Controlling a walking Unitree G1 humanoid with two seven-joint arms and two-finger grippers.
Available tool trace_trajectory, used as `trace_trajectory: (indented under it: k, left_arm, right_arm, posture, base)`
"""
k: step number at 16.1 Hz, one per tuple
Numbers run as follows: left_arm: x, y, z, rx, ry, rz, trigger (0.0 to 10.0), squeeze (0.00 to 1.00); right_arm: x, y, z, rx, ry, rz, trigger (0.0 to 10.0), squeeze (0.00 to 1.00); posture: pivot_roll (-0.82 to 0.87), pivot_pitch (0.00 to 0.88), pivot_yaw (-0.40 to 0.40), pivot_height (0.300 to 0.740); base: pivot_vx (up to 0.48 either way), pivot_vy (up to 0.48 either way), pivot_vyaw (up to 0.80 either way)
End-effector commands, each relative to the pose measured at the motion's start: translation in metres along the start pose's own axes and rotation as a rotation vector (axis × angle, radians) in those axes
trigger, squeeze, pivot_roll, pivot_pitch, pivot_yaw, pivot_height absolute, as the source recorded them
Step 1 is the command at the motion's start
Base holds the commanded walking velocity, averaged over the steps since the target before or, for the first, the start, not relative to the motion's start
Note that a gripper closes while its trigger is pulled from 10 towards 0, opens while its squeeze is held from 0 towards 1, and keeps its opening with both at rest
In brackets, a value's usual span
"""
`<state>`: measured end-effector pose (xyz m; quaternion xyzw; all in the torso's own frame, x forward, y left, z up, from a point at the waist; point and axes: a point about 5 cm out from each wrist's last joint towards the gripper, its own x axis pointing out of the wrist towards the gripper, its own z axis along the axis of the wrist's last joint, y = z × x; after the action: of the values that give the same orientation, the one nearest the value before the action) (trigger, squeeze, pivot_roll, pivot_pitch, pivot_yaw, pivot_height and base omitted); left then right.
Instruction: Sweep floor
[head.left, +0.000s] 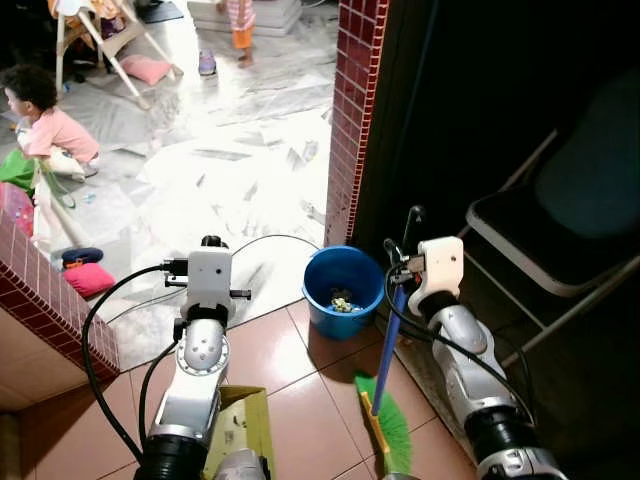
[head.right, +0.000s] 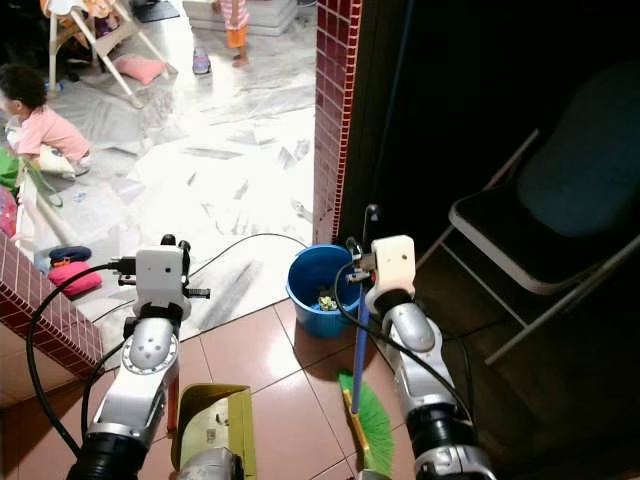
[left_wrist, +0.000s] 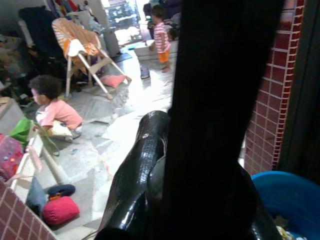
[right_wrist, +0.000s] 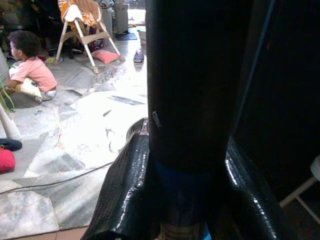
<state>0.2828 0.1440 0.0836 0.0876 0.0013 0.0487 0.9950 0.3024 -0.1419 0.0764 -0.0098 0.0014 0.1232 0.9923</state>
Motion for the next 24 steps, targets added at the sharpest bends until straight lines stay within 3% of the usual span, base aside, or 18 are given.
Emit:
trace_trajectory:
  k: [1, 6, 10, 15, 24]
  left_arm:
    - [-0.006, 0.001, -0.019, -0.021, 0.101, -0.004, 10.0, 0.0]
    - [-0.006, 0.001, -0.019, -0.03, 0.103, -0.003, 10.0, 0.0]
    - [0.003, 0.002, -0.014, -0.06, 0.086, 0.026, 10.0, 0.0]
    - [0.009, 0.008, -0.012, -0.069, 0.088, 0.05, 10.0, 0.0]
    - [0.011, 0.013, -0.013, -0.107, 0.084, 0.096, 10.0, 0.0]
  right_arm:
    - [0.0, -0.001, 0.004, 0.015, -0.029, -0.011, 10.0, 0.0]
    - [0.0, 0.001, 0.005, 0.01, -0.035, -0.002, 10.0, 0.0]
    - [0.005, 0.005, 0.026, -0.013, -0.118, 0.135, 10.0, 0.0]
    - [0.004, 0.015, 0.03, -0.034, -0.141, 0.208, 10.0, 0.0]
    - [0.001, 0.015, 0.033, -0.041, -0.164, 0.238, 10.0, 0.0]
  posture:
    - [-0.01, 0.0, 0.01, 0.74]
    - [-0.01, 0.0, 0.01, 0.74]
    - [-0.04, 0.0, 0.019, 0.74]
    - [-0.04, 0.0, 0.017, 0.74]
    - [-0.05, 0.0, 0.019, 0.74]
  base:
    - [0.0, -0.3, 0.0]
    - [0.0, -0.315, 0.0]
    - [0.0, -0.48, 0.0]
    - [0.0, -0.368, 0.0]
    - [0.032, 0.0, 0.0]
